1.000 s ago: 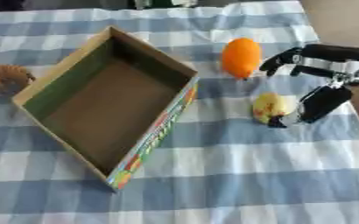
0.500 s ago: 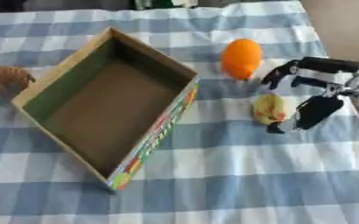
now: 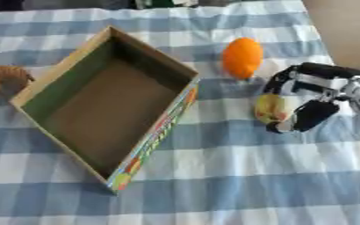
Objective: Pick up objects on the table and place them in the box.
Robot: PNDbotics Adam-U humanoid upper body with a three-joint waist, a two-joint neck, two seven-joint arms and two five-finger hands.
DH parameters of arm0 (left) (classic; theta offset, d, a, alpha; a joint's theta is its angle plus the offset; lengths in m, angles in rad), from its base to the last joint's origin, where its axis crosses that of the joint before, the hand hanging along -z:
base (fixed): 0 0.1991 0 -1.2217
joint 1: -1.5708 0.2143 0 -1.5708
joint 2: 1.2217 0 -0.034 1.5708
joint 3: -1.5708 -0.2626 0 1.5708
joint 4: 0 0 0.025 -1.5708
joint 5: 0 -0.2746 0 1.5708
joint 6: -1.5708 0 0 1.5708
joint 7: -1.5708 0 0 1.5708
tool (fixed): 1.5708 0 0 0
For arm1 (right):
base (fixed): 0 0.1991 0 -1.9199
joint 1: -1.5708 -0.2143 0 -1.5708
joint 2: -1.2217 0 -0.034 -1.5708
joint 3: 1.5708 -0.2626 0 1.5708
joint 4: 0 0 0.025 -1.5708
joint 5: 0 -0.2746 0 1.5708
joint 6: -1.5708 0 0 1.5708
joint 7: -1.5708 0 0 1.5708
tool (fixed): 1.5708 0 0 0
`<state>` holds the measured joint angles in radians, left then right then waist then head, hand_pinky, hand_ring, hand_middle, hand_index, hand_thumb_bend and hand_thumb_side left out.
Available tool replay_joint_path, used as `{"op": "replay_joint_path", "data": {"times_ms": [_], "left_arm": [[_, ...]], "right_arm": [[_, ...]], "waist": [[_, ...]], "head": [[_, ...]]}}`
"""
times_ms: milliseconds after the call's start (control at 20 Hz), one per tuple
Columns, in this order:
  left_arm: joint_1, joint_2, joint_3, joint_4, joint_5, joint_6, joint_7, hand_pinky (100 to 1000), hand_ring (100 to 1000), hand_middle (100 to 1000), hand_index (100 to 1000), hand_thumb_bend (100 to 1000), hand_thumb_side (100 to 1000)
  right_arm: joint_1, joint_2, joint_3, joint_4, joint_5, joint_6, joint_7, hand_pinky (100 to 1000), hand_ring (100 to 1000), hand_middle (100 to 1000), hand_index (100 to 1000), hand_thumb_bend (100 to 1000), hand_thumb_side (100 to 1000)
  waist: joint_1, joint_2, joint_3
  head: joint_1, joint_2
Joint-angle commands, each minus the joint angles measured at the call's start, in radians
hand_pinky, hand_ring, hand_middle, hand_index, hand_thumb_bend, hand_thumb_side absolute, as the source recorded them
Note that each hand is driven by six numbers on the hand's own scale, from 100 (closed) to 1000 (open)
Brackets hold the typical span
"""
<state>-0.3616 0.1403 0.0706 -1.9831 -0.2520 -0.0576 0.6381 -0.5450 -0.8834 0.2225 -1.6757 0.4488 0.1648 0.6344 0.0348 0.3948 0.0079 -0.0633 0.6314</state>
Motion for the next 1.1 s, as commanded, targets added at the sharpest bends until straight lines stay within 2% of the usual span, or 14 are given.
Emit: {"op": "replay_joint_path", "data": {"times_ms": [50, 350, 450, 650, 700, 1100], "left_arm": [[-0.009, 0.007, -0.002, -0.017, 0.001, -0.002, -0.004, 477, 609, 578, 769, 100, 899], [-0.009, 0.007, -0.002, -0.017, 0.001, -0.002, -0.005, 477, 609, 578, 768, 100, 899], [-0.009, 0.006, -0.002, -0.017, 0.001, -0.002, -0.005, 478, 610, 578, 768, 100, 900], [-0.008, 0.005, -0.002, -0.017, 0.002, -0.001, -0.005, 477, 610, 578, 768, 100, 900], [-0.008, 0.005, -0.002, -0.017, 0.002, -0.001, -0.005, 478, 610, 578, 768, 100, 900], [-0.007, 0.005, -0.001, -0.017, 0.002, 0.000, -0.005, 478, 610, 579, 768, 100, 900]], "right_arm": [[-0.007, -0.020, -0.008, 0.005, 0.010, 0.004, -0.014, 784, 911, 662, 794, 407, 260], [-0.006, -0.020, -0.007, 0.019, 0.014, 0.008, -0.027, 774, 898, 637, 777, 253, 196], [-0.007, -0.019, -0.006, 0.019, 0.011, 0.008, -0.028, 766, 893, 626, 771, 232, 176], [-0.008, -0.018, -0.004, 0.010, -0.001, 0.007, -0.028, 746, 868, 574, 733, 168, 124], [-0.009, -0.018, -0.004, 0.007, -0.004, 0.009, -0.029, 738, 858, 558, 721, 119, 100], [-0.019, -0.022, -0.018, -0.044, -0.036, 0.034, -0.061, 710, 831, 527, 700, 100, 100]], "waist": [[-0.003, -0.016, 0.001], [-0.002, -0.013, 0.003], [-0.002, -0.012, 0.003], [-0.003, -0.012, 0.002], [-0.003, -0.012, 0.002], [-0.005, -0.015, 0.002]], "head": [[0.000, -0.011], [-0.001, -0.011], [-0.001, -0.011], [-0.001, -0.011], [-0.001, -0.011], [0.002, -0.010]]}}
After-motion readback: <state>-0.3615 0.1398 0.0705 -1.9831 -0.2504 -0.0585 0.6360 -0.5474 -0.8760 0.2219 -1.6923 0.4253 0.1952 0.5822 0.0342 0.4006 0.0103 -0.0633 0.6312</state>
